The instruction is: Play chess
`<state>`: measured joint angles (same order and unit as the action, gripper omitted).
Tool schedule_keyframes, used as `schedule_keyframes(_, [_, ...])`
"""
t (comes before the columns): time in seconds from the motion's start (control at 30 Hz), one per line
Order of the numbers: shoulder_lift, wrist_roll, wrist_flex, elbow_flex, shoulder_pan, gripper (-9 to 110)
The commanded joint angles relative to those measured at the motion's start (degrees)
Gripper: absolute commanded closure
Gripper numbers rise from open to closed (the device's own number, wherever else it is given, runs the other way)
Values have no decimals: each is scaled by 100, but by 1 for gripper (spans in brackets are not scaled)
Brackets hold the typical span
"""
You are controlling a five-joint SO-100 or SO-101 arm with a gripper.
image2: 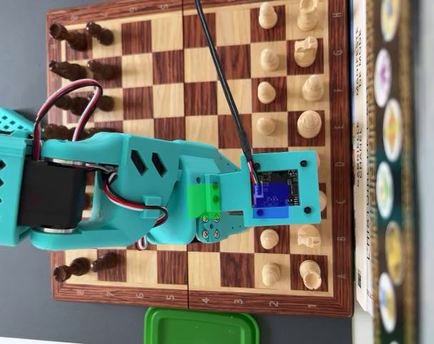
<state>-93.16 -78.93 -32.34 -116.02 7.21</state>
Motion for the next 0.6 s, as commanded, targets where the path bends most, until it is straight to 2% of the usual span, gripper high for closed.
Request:
schedule_keyframes(0.0, [-536, 44, -9, -70, 62, 91])
schedule_keyframes(0.57, [-1644, 149, -9, -1178, 290, 91])
